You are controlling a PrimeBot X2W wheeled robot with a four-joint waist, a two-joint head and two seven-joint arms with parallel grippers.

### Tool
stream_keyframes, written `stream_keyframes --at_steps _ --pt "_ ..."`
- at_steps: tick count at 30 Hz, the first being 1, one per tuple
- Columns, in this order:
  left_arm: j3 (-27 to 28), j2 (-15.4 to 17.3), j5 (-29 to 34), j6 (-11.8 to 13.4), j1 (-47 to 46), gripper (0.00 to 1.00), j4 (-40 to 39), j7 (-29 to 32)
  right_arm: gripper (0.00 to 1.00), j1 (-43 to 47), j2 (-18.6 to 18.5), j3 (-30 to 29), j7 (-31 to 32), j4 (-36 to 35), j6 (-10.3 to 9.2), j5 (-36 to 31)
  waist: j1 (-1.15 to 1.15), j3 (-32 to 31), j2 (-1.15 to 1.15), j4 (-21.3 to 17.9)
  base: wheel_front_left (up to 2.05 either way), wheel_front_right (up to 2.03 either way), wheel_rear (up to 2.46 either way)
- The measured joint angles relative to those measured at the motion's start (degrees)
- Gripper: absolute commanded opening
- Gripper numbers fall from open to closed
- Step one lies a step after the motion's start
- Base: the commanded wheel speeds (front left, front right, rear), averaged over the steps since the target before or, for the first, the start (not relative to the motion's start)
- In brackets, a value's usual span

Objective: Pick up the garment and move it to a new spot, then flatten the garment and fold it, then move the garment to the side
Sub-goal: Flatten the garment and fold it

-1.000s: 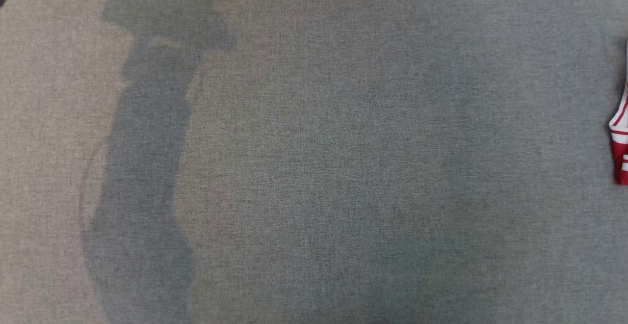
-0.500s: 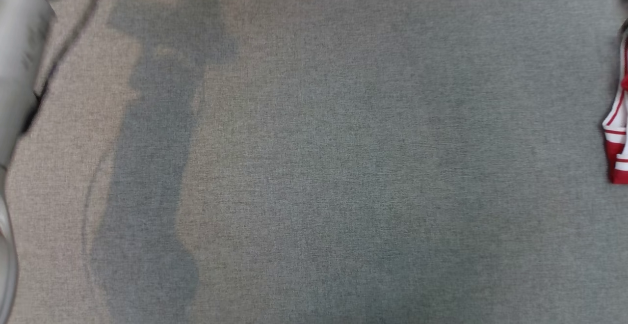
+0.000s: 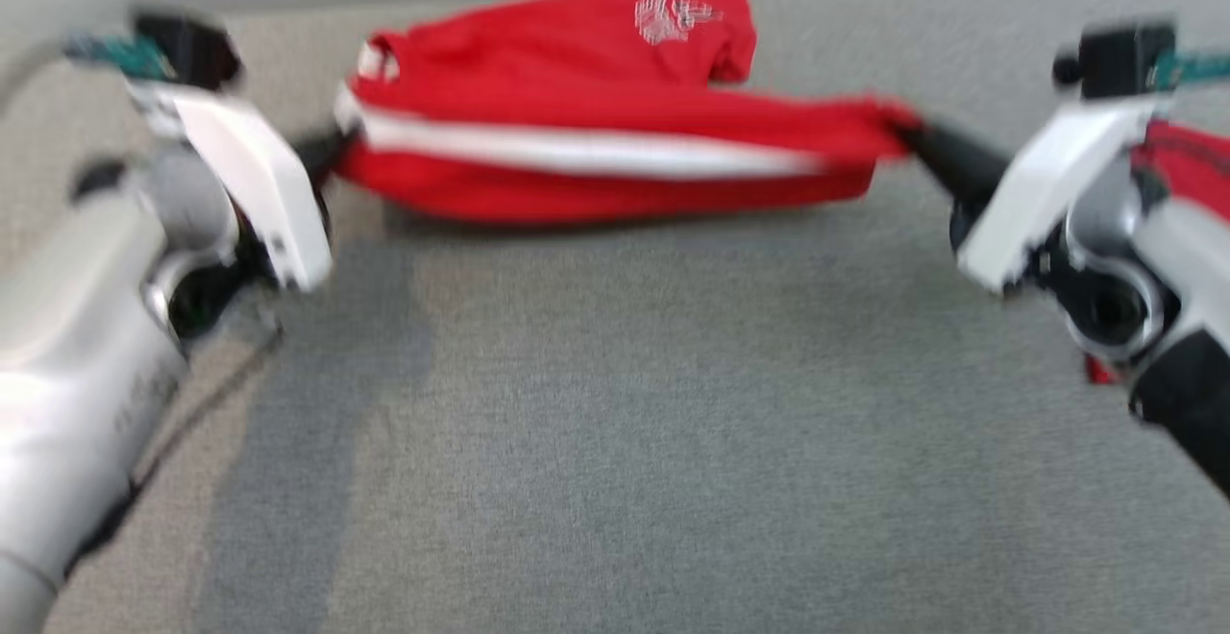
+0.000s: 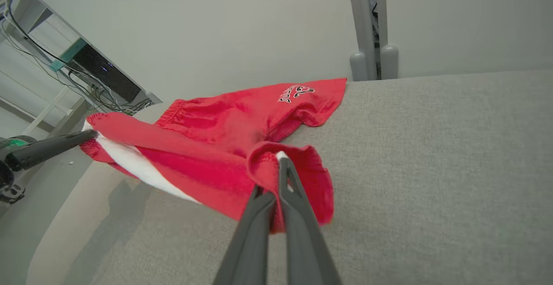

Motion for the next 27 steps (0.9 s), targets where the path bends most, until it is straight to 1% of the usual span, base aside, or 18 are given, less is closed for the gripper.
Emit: stream_keyframes --at_steps 3,7,10,12,16,20,21,24,27 --pt "-1.2 1.3 -4.4 0.0 5.6 0.00 -4.2 5.2 0.00 5.1 -2.1 1.4 2.6 -2.0 0.00 3.0 0.00 -3.3 0.00 -0.3 0.00 0.00 0.00" --pt "-2.8 5.4 -8.3 0.0 12.2 0.00 -10.7 10.6 0.00 11.1 -4.9 2.8 7.3 -4.3 0.01 7.1 0.00 -7.6 0.00 -0.5 0.00 0.00 0.00" --pt "-3.7 8.1 -10.2 0.1 16.6 0.00 -16.7 12.6 0.00 14.9 -7.2 3.4 10.0 -6.3 0.01 9.4 0.00 -10.3 0.00 -0.6 0.00 0.00 0.00" --pt "-4.5 10.0 -11.5 0.7 19.6 0.00 -21.7 14.3 0.00 17.4 -8.8 3.6 11.7 -7.7 0.00 11.0 -0.01 -11.9 0.00 -0.7 0.00 0.00 0.00" --pt "-6.5 14.2 -13.2 2.8 25.2 0.00 -32.4 16.8 0.00 22.4 -12.6 4.2 14.7 -11.2 0.00 14.2 0.00 -14.2 0.00 -0.5 0.00 0.00 0.00" --pt "-8.3 18.6 -14.9 5.1 29.4 0.00 -42.8 19.7 0.00 26.8 -17.5 5.0 16.6 -15.8 0.00 16.3 0.00 -15.7 0.00 0.2 0.00 0.00 0.00" --pt "-8.9 20.4 -15.2 6.5 30.9 0.00 -47.1 20.3 0.00 28.3 -19.7 5.2 17.0 -17.9 0.00 17.0 0.00 -16.0 0.00 0.5 0.00 0.00 0.00" --pt "-8.8 22.1 -15.7 8.3 31.8 0.00 -51.1 20.2 0.00 29.3 -22.1 5.2 16.9 -20.4 0.00 18.1 0.00 -16.2 0.00 0.9 0.00 0.00 0.00" --pt "-8.4 23.0 -16.0 9.4 31.8 0.00 -52.9 20.1 0.00 29.2 -23.3 5.3 16.9 -21.5 0.01 18.5 0.00 -15.9 0.00 1.0 0.00 0.00 0.00"
